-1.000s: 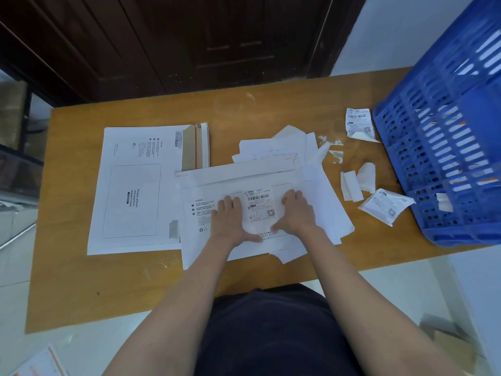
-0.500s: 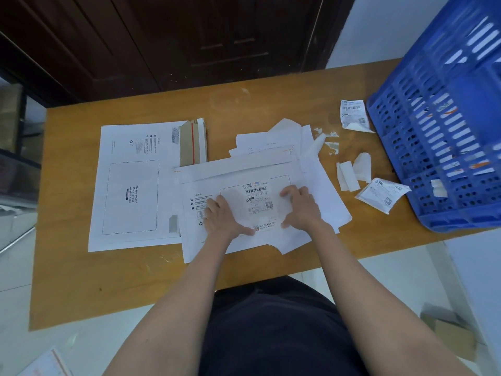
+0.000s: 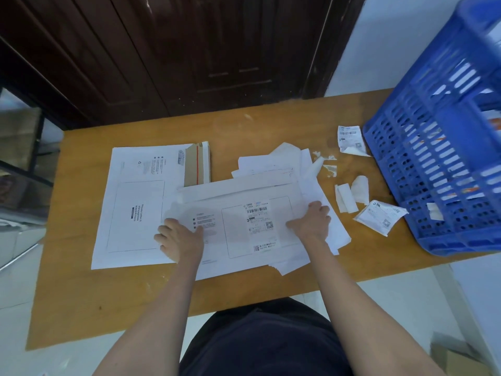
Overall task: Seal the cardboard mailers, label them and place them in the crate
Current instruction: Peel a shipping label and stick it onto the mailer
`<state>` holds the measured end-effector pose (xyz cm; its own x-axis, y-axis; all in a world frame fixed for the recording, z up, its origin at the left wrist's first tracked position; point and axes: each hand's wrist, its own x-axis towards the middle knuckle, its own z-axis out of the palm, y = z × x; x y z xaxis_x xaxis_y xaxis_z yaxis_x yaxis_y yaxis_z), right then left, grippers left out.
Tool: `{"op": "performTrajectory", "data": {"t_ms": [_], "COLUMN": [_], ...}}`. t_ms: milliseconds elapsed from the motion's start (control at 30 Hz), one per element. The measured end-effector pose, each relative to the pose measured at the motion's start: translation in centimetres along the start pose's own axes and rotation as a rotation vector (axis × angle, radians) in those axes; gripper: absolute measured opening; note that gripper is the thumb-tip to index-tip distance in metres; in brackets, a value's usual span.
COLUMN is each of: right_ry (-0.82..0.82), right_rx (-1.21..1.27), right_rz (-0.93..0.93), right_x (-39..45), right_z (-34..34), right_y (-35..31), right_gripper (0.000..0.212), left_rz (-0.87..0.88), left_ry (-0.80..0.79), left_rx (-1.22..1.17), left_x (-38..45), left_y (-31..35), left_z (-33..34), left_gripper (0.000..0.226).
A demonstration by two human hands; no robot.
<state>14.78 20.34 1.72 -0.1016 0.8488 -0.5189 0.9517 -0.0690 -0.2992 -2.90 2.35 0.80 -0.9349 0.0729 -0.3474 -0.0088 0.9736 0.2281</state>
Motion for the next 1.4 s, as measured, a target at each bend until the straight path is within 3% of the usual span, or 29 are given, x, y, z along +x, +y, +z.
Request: {"op": "performTrajectory", "data": {"t_ms": [133, 267, 333, 433, 533, 600, 667, 733, 800, 900, 1000, 1233, 1400], "right_ry": [0.007, -0.081, -0.206, -0.356, -0.528, -0.622, -0.681, -0.734, -0.759, -0.682, -0.582, -0.733, -0.848], "right_rx": [-0.074, 0.095, 0.156, 0.408, 0.650, 0.784, 0.916, 1.018, 1.075, 1.022, 0.852, 0.597, 0.601], "right_rz": [-0.038, 0.002, 0.006, 0.013, 0.016, -0.020, -0.048, -0.048, -0.056, -0.036, 0.009, 0.065, 0.058], "right_x": [0.2, 0.4, 0.6, 1.1, 0.7, 0.7, 0.8, 0.8, 0.8, 0.7, 0.8, 0.0, -0.7], "right_z": [0.2, -0.6, -1.9, -4.1, -5.8, -6.4, -6.6, -6.7, -6.6, -6.5, -5.4, -1.4, -0.4], "right_y": [0.0, -0.2, -0.5, -0.9, -1.0, -0.9, -0.8, -0.9, -1.2, -2.3, -3.6, -5.8, -6.5], "right_gripper": [0.079, 0.057, 0.044, 0.027, 0.030, 0.037, 0.047, 0.053, 0.049, 0.038, 0.042, 0.087, 0.088], "left_rz": [0.115, 0.309, 0.541, 0.799, 0.707, 0.667, 0.613, 0.613, 0.646, 0.666, 0.704, 0.772, 0.735], "left_ry": [0.018, 0.081, -0.010, -0.311, -0.534, -0.557, -0.525, -0.451, -0.386, -0.427, -0.430, -0.314, -0.477], "left_rx": [0.132, 0.200, 0.109, -0.056, -0.008, 0.082, 0.084, 0.113, 0.095, -0.006, -0.015, -0.084, -0.310], "left_x": [0.2, -0.1, -0.4, -2.6, -5.8, -7.6, -8.5, -8.6, -8.0, -7.6, -8.0, -8.8, -6.9], "left_y": [-0.6, 1.5, 4.1, 8.9, 13.5, 15.5, 16.8, 17.5, 18.1, 18.6, 19.0, 18.3, 16.5], "left_z": [-0.2, -0.7, -0.6, -0.7, -0.4, -0.7, -1.8, -3.2, -5.2, -9.4, -13.8, -20.7, -24.2], "left_gripper": [0.072, 0.059, 0.044, 0.027, 0.059, 0.084, 0.091, 0.077, 0.047, 0.025, 0.020, 0.010, 0.019]}}
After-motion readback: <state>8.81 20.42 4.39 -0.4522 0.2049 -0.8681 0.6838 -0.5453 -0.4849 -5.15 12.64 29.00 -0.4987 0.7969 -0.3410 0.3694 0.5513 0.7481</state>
